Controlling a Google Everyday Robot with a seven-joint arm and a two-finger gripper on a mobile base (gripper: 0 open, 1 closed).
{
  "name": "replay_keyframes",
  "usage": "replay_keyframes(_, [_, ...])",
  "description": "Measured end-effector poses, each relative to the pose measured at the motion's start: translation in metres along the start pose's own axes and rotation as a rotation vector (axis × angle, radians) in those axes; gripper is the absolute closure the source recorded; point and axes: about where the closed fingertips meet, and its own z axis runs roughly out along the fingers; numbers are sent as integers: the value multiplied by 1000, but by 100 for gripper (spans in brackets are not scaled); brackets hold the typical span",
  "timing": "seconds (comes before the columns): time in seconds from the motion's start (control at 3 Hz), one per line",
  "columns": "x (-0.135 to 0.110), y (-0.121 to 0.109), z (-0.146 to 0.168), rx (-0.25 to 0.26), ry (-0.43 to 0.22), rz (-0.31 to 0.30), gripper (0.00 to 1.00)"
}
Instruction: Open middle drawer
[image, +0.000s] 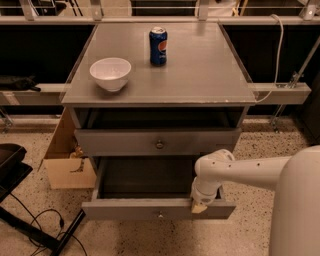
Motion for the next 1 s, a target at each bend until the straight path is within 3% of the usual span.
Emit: replay_keyframes(1.0, [4, 24, -5, -68, -1, -27, 100])
